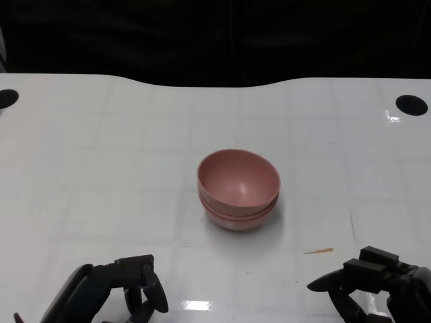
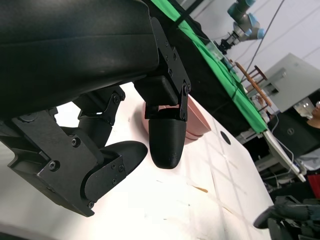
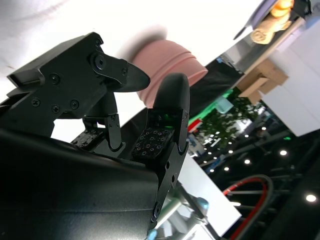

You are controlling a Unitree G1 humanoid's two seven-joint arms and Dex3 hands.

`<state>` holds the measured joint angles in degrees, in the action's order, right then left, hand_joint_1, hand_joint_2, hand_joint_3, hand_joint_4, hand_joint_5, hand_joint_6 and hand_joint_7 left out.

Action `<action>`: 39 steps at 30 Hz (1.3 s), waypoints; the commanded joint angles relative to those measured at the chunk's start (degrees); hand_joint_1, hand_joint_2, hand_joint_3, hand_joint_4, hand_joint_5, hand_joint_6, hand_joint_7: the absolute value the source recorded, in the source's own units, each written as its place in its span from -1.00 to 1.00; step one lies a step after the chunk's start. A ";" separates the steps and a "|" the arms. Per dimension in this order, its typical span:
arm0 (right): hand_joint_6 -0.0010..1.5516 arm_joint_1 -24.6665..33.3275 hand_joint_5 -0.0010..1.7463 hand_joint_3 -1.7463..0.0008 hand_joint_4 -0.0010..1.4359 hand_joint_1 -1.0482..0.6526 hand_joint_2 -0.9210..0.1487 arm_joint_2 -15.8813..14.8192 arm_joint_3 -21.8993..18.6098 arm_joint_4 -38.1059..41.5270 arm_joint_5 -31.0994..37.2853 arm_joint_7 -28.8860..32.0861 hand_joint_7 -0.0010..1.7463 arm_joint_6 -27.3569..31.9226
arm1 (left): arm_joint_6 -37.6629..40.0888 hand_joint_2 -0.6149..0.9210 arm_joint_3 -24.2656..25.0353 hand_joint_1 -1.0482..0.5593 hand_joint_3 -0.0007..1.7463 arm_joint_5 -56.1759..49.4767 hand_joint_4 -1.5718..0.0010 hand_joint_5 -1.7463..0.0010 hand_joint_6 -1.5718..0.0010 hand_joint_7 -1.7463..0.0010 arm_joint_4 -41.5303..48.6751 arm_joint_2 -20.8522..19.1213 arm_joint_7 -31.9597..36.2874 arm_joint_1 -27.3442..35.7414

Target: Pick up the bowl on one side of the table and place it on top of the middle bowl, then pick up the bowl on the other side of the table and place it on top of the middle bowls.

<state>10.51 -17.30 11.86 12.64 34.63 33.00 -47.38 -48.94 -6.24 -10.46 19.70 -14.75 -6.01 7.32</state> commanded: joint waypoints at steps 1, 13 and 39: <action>0.26 -0.54 0.77 -0.31 0.22 0.17 -0.05 0.48 -1.24 0.64 -0.77 -0.35 -0.03 -1.21 | -0.65 0.35 0.48 0.18 0.51 1.14 -0.03 -0.94 -0.05 -0.57 0.60 -0.50 -0.49 0.02; 0.17 -3.04 0.91 -0.62 0.20 0.23 0.19 0.85 -1.06 5.43 -6.07 -4.51 0.39 -6.63 | -0.99 0.37 0.93 0.20 0.49 5.06 -0.06 -0.94 -0.09 -0.59 2.25 1.26 -0.51 -0.36; 0.10 -5.70 0.93 -0.74 0.19 0.32 0.26 4.55 -4.06 10.39 -14.13 -16.58 0.56 -9.90 | -0.87 0.39 2.15 0.21 0.42 9.03 -0.05 -0.96 -0.06 -0.66 3.55 2.99 -3.65 -1.20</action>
<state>4.92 -12.87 8.71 22.90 21.41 16.91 -57.02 -49.99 -4.58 -1.92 23.38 -11.49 -9.17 6.14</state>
